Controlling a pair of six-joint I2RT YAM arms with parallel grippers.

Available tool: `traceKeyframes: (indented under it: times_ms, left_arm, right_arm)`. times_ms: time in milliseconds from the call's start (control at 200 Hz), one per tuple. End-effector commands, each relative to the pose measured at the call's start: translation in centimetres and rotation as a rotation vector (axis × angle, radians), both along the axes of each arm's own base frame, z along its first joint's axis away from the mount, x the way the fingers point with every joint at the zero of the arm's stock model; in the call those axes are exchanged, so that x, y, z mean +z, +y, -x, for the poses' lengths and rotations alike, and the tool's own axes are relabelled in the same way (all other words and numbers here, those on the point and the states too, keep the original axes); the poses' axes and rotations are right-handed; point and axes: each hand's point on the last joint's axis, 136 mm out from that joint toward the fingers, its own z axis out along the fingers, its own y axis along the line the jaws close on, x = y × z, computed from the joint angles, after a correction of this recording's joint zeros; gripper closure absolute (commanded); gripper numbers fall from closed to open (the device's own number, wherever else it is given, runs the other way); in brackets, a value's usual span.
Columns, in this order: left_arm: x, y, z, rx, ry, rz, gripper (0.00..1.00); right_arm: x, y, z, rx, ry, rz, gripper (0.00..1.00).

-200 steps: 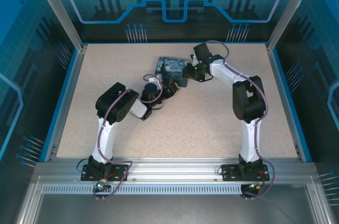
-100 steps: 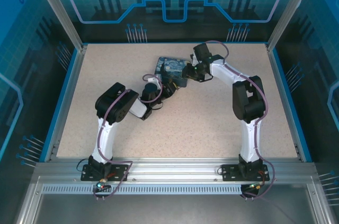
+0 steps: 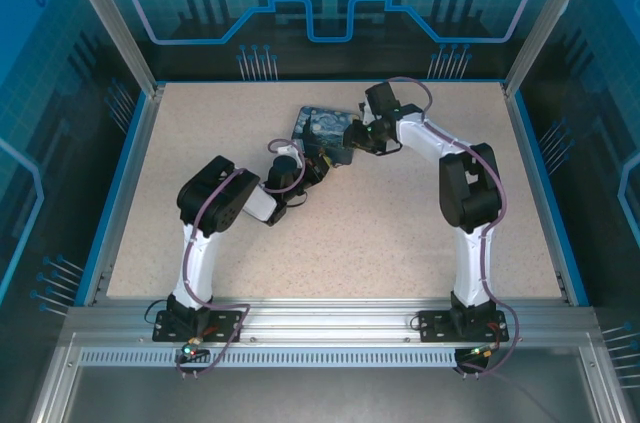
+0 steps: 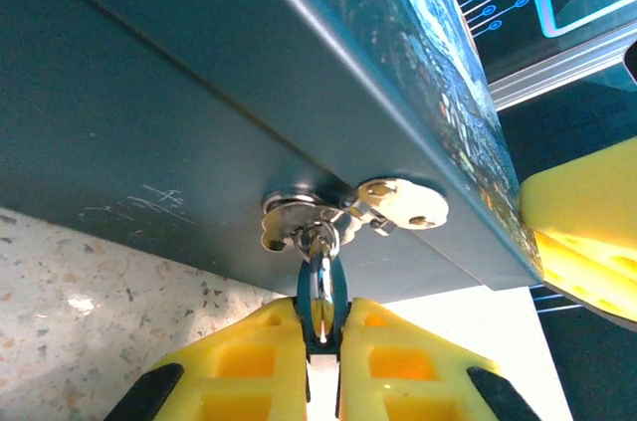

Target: Unlock a padlock with a key

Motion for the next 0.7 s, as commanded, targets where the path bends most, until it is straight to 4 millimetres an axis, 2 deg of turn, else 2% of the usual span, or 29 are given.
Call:
traceKeyframes:
  times_ms: [0,145,305,470,695]
  left_arm:
    - [0.5,0.2,0.4,-0.007,0.038,0.015,1.00]
    - [1.3,0.1,0.5,-0.010,0.071,0.049,1.00]
    - [1.6,-0.1,0.7,-0.019,0.138,0.064,1.00]
    - [1.9,-0.4,1.0,-0.031,0.198,0.082,1.00]
    - [2.1,-0.9,1.1,-0.044,0.264,0.099,1.00]
  right_arm:
    - [1.3,-0.1,2.1,0.022,-0.009,0.008,0.63]
    - [2.1,-0.1,3.6,0.081,-0.082,0.012,0.63]
    - [1.3,0.2,5.5,0.187,-0.169,0.094,0.63]
    - [1.6,1.9,7.1,0.333,-0.254,0.139,0.63]
    - [1.4,3.7,6.8,0.451,-0.301,0.204,0.62]
